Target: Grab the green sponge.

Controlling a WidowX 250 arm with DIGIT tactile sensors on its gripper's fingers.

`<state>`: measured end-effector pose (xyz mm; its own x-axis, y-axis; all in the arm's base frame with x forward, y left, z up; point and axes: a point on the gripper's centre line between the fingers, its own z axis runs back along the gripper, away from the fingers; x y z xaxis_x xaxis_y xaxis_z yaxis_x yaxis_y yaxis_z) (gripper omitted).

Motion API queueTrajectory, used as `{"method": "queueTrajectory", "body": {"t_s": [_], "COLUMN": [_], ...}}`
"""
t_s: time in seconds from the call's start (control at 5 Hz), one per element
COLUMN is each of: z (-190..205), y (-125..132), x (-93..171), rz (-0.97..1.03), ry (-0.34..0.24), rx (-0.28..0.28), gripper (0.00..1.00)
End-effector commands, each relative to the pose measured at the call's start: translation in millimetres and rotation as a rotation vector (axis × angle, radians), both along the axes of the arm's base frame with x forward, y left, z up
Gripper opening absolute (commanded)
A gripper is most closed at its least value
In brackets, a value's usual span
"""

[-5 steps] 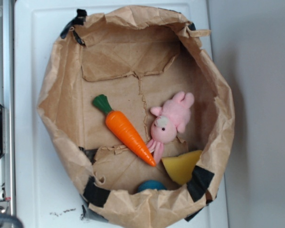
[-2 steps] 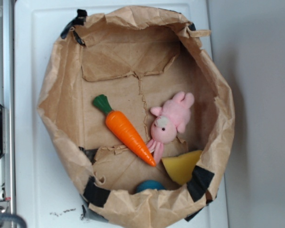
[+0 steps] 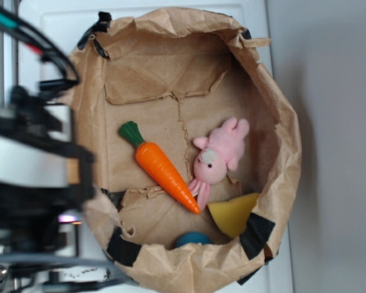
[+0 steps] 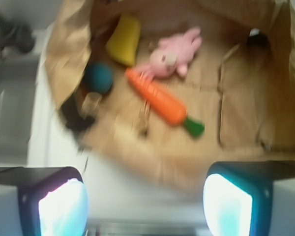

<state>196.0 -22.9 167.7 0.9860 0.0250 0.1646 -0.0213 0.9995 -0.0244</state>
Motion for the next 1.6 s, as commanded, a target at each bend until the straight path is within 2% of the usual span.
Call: {"method": "queueTrajectory", "body": {"t_s": [0.0,0.2,0.4,0.6,0.8,1.0,1.4], "z": [-43,-49,-35,-1,10,-37,-72], "y": [-3,9,14,23,40,37,6], "x": [54,75,87,82,87,81,92], "rz": [0.045,0.094,0.078,0.098,0.127,0.031,-0.082], "ry": [-0.154,-0.150,-0.070,-0.025,0.005,-0.073,-0.168], "rx": [0.070,0.059,-0.023,-0.118,-0.182,-0.102,-0.095], "gripper": [1.00,1.00,1.00,1.00,1.00,1.00,1.00]}}
